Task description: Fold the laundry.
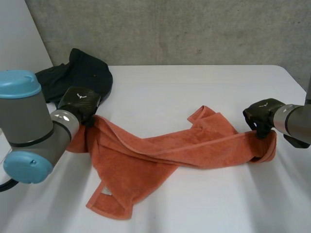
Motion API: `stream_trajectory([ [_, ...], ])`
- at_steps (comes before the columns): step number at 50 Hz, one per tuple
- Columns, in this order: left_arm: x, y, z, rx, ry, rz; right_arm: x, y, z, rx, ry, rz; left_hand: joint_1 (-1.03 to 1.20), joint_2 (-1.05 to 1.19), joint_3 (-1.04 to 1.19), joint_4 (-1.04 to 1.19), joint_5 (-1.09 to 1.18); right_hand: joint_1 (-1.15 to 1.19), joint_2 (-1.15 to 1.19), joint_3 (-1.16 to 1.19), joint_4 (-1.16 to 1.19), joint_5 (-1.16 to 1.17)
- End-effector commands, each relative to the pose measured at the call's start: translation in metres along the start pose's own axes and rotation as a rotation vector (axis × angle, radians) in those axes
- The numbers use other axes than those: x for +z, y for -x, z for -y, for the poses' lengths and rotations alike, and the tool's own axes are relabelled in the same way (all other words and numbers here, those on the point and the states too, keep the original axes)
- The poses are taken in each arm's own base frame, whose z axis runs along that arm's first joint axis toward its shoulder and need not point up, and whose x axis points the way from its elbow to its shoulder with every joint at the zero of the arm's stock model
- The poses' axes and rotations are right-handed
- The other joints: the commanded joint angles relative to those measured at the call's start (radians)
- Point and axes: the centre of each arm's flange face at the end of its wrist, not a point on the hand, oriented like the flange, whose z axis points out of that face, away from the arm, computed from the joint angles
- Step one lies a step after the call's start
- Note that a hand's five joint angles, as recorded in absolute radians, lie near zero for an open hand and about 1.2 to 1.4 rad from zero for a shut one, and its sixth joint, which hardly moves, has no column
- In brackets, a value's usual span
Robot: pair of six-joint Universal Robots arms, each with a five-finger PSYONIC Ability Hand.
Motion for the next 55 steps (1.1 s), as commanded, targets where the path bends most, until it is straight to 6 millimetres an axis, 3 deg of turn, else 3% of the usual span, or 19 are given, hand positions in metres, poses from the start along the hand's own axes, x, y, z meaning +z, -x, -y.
stream_trajectory([
  [1,0.003,-0.003,0.0,-0.003,-0.001,-0.009,-0.001,0.001,0.002,0.086,0.007,0.056,0.251,0.196,0.203,0.195,0.248,-0.316,-0.504,-0.509,-0.516,-0.489],
  [6,0.001,-0.004,-0.001,-0.004,0.005,-0.011,-0.008,0.004,0.0,0.094,0.051,0.097,0.251,0.196,0.203,0.195,0.248,-0.529,-0.716,-0.721,-0.728,-0.701],
  [25,-0.002,-0.004,-0.003,0.001,0.012,-0.013,-0.023,0.006,0.0,0.103,0.087,0.114,0.251,0.196,0.203,0.195,0.248,-0.529,-0.716,-0.721,-0.728,-0.702],
  [32,0.001,-0.001,-0.004,-0.001,0.01,-0.008,-0.033,0.024,-0.023,0.112,0.16,0.167,0.251,0.196,0.203,0.195,0.248,-0.52,-0.707,-0.713,-0.719,-0.693],
  [40,0.003,0.003,-0.008,-0.005,0.023,0.001,-0.025,0.029,-0.049,0.08,0.13,0.115,0.251,0.196,0.203,0.195,0.248,-0.482,-0.669,-0.674,-0.681,-0.655],
  [50,0.003,0.002,-0.007,-0.006,0.021,0.0,-0.019,0.027,-0.067,0.013,0.14,0.035,0.251,0.196,0.203,0.195,0.248,-0.309,-0.496,-0.502,-0.508,-0.482],
  [55,0.002,0.002,-0.006,-0.004,0.019,0.0,-0.016,0.025,-0.065,0.008,0.105,0.006,0.251,0.196,0.203,0.195,0.248,0.093,-0.094,-0.1,-0.106,-0.08],
])
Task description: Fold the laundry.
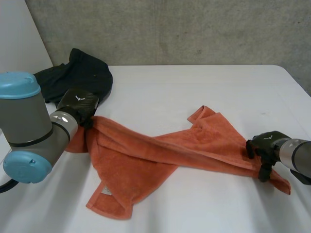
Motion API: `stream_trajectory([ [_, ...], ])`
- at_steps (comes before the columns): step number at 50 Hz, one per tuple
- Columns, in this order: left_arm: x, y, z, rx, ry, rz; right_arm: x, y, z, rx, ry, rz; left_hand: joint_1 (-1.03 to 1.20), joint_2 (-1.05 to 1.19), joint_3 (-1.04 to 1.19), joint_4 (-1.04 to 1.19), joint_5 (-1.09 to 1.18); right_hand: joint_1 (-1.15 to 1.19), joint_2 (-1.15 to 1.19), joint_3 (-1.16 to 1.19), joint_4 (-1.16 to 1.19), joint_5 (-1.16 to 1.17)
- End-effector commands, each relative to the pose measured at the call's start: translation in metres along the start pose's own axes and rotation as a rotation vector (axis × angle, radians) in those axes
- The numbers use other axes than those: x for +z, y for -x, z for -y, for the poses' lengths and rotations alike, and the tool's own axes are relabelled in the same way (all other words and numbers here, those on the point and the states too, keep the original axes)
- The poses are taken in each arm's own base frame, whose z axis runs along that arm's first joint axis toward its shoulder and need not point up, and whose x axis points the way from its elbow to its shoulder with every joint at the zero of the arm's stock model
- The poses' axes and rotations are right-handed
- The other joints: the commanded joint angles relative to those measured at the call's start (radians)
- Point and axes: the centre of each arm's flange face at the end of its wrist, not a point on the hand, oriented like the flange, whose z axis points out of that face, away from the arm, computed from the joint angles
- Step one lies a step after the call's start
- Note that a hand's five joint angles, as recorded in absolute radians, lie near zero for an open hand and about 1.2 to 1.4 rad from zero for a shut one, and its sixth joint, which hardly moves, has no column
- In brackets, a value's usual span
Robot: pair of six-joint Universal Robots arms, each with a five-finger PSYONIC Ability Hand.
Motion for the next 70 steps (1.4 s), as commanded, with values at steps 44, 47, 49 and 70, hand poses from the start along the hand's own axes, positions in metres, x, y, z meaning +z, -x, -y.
stream_trajectory([
  [44,0.061,0.018,0.037,0.267,-0.228,0.153,0.013,-0.059,0.161,-0.262,-0.429,-0.372,0.251,0.196,0.203,0.195,0.248,0.87,0.781,0.782,0.787,0.809],
  [47,0.077,0.037,0.069,0.265,-0.427,0.296,0.013,-0.076,0.196,-0.22,-0.64,-0.513,0.251,0.196,0.203,0.195,0.248,0.87,0.781,0.782,0.787,0.809],
  [49,0.08,0.051,0.097,0.26,-0.583,0.399,0.007,-0.087,0.214,-0.191,-0.757,-0.593,0.251,0.196,0.203,0.195,0.248,0.87,0.781,0.782,0.787,0.809],
  [70,0.039,0.069,0.13,0.058,-0.805,0.465,-0.019,-0.094,0.244,-0.087,-1.032,-0.664,0.251,0.196,0.203,0.195,0.248,0.87,0.781,0.782,0.787,0.809],
])
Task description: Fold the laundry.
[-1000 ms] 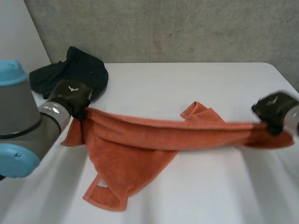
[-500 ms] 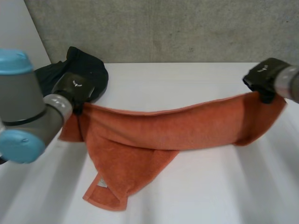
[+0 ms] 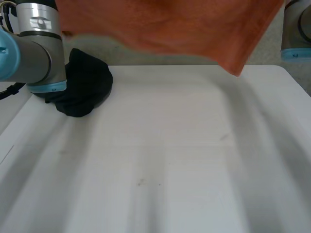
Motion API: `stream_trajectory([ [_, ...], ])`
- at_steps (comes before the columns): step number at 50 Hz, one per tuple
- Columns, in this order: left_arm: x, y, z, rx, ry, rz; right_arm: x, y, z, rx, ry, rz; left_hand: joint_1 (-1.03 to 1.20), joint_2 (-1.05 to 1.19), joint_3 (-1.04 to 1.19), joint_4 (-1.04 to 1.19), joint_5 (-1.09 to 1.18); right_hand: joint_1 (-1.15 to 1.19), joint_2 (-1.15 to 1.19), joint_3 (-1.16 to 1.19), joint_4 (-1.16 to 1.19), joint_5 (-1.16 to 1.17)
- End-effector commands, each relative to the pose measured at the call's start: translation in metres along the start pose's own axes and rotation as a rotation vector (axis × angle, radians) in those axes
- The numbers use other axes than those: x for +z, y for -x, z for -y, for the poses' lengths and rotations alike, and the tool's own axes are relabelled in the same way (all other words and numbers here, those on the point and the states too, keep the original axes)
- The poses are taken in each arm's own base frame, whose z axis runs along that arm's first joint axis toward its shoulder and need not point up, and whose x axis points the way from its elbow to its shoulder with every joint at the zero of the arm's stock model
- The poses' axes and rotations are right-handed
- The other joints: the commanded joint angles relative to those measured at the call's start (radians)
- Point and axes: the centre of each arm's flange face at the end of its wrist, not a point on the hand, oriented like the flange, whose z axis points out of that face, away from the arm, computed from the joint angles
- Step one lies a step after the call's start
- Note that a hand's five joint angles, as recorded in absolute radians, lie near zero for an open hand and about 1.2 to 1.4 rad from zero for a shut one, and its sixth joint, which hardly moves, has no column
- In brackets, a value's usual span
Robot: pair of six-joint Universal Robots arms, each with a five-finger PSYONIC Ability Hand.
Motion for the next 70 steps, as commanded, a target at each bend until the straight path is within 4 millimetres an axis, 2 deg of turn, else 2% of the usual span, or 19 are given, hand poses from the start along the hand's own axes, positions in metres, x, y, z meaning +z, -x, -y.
stream_trajectory([
  [1,-0.072,-0.015,-0.039,-0.016,0.308,-0.173,-0.051,0.033,-0.039,0.019,0.25,0.241,0.252,0.195,0.2,0.194,0.248,0.41,0.227,0.217,0.207,0.227],
  [3,-0.093,-0.02,-0.049,-0.015,0.386,-0.216,-0.068,0.041,-0.049,0.023,0.308,0.303,0.252,0.195,0.2,0.194,0.248,0.41,0.227,0.217,0.207,0.227],
  [5,-0.127,-0.027,-0.061,-0.012,0.496,-0.289,-0.099,0.055,-0.064,0.028,0.392,0.418,0.252,0.195,0.2,0.194,0.248,0.41,0.227,0.217,0.207,0.227],
  [7,-0.146,-0.029,-0.066,-0.008,0.555,-0.325,-0.122,0.064,-0.072,0.042,0.447,0.498,0.252,0.195,0.2,0.194,0.248,0.41,0.227,0.217,0.207,0.227],
  [8,-0.155,-0.031,-0.068,-0.007,0.584,-0.343,-0.144,0.071,-0.076,0.058,0.49,0.578,0.252,0.195,0.2,0.194,0.248,0.41,0.227,0.217,0.207,0.227],
  [9,-0.176,-0.034,-0.074,-0.003,0.643,-0.384,-0.155,0.074,-0.077,0.063,0.509,0.614,0.252,0.195,0.2,0.194,0.248,0.41,0.227,0.217,0.207,0.227],
  [13,-0.221,-0.041,-0.082,0.021,0.767,-0.478,-0.197,0.078,-0.072,0.084,0.569,0.762,0.252,0.195,0.2,0.194,0.248,0.41,0.227,0.217,0.207,0.227],
  [17,-0.24,-0.035,-0.077,0.066,0.843,-0.542,-0.226,0.069,-0.061,0.071,0.648,0.859,0.252,0.195,0.2,0.194,0.248,0.41,0.227,0.217,0.207,0.227],
  [19,-0.243,-0.028,-0.071,0.088,0.869,-0.562,-0.236,0.062,-0.058,0.056,0.693,0.894,0.252,0.195,0.2,0.194,0.248,0.41,0.227,0.217,0.207,0.227],
  [26,-0.261,-0.003,-0.044,0.122,1.042,-0.671,-0.273,0.02,-0.05,-0.023,0.93,1.023,0.252,0.195,0.2,0.194,0.248,0.41,0.227,0.217,0.207,0.227],
  [28,-0.264,0.0,-0.037,0.118,1.073,-0.696,-0.282,0.01,-0.049,-0.057,0.99,1.044,0.147,0.091,0.096,0.09,0.144,0.41,0.227,0.217,0.207,0.227],
  [29,-0.267,0.003,-0.032,0.113,1.102,-0.716,-0.284,0.007,-0.05,-0.066,1.006,1.045,-0.013,-0.07,-0.065,-0.071,-0.017,0.41,0.227,0.217,0.207,0.227],
  [32,-0.269,0.005,-0.026,0.111,1.125,-0.735,-0.287,0.002,-0.056,-0.095,1.036,1.016,-0.243,-0.3,-0.295,-0.301,-0.247,0.41,0.227,0.217,0.207,0.227],
  [33,-0.267,0.006,-0.023,0.113,1.118,-0.729,-0.286,0.002,-0.058,-0.098,1.034,1.004,-0.41,-0.466,-0.461,-0.467,-0.413,0.41,0.227,0.217,0.207,0.227],
  [40,-0.248,0.014,-0.025,0.092,1.055,-0.631,-0.266,-0.005,-0.084,-0.112,0.96,0.808,-0.695,-0.752,-0.747,-0.753,-0.699,0.41,0.227,0.217,0.207,0.227],
  [47,-0.249,0.022,-0.033,0.071,1.088,-0.597,-0.268,-0.004,-0.088,-0.039,0.969,0.751,-0.702,-0.759,-0.753,-0.759,-0.705,0.41,0.227,0.217,0.207,0.227],
  [54,-0.251,0.029,-0.045,-0.015,1.099,-0.66,-0.267,-0.002,-0.09,-0.017,0.964,0.737,-0.699,-0.756,-0.751,-0.756,-0.702,0.41,0.227,0.217,0.207,0.227],
  [64,-0.271,0.026,-0.049,-0.12,1.206,-0.775,-0.271,0.001,-0.092,-0.017,0.957,0.738,-0.629,-0.685,-0.68,-0.686,-0.632,0.41,0.227,0.217,0.207,0.227],
  [70,-0.272,0.023,-0.059,-0.112,1.187,-0.763,-0.272,0.001,-0.092,-0.017,0.959,0.739,-0.629,-0.685,-0.68,-0.686,-0.632,0.41,0.227,0.217,0.207,0.227],
])
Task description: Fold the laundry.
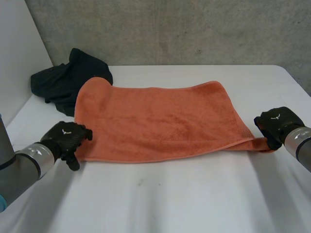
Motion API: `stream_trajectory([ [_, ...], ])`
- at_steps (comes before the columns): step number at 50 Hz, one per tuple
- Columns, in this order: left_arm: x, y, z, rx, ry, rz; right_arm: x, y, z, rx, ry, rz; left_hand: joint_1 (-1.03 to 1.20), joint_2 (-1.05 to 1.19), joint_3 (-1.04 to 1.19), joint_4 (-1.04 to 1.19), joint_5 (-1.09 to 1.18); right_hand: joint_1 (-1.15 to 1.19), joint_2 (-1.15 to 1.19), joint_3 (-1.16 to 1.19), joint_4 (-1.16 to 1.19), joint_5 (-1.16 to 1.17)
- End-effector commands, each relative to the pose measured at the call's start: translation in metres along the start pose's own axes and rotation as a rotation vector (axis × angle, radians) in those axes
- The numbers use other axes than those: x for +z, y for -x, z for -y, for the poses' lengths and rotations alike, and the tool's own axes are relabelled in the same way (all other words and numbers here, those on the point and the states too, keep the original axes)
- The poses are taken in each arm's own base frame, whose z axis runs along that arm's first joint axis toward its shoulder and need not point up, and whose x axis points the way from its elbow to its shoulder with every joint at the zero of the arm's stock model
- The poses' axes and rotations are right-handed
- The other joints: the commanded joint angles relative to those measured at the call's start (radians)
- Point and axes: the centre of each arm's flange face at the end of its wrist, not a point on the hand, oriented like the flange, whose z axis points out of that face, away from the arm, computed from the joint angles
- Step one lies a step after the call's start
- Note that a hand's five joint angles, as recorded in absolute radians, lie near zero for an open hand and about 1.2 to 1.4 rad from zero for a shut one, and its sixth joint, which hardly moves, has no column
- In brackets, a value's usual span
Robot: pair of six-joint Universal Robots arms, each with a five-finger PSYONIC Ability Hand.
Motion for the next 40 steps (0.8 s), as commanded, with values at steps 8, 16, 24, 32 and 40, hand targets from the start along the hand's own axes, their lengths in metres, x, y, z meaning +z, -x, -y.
stream_trajectory([
  [8,0.029,0.002,-0.014,0.005,-0.01,0.015,-0.001,0.002,-0.004,0.001,0.007,0.002,0.155,0.164,0.159,0.169,0.164,0.41,0.227,0.217,0.206,0.227],
  [16,0.042,0.002,-0.02,0.001,0.007,0.01,-0.001,0.003,-0.006,0.004,0.013,0.003,0.278,0.287,0.282,0.292,0.287,0.41,0.227,0.217,0.206,0.227],
  [24,0.047,0.013,-0.014,0.008,0.003,0.095,-0.002,0.002,-0.003,0.001,0.007,-0.002,0.956,0.965,0.96,0.97,0.965,0.41,0.227,0.217,0.206,0.227],
  [32,-0.011,0.027,0.056,0.067,-0.172,0.235,-0.039,-0.029,0.042,-0.054,-0.041,-0.047,0.956,0.965,0.96,0.97,0.965,0.41,0.227,0.217,0.206,0.227],
  [40,-0.101,0.034,0.124,0.114,-0.346,0.316,-0.103,-0.069,0.106,-0.126,-0.109,-0.096,0.956,0.965,0.96,0.97,0.965,0.41,0.227,0.217,0.206,0.227],
])
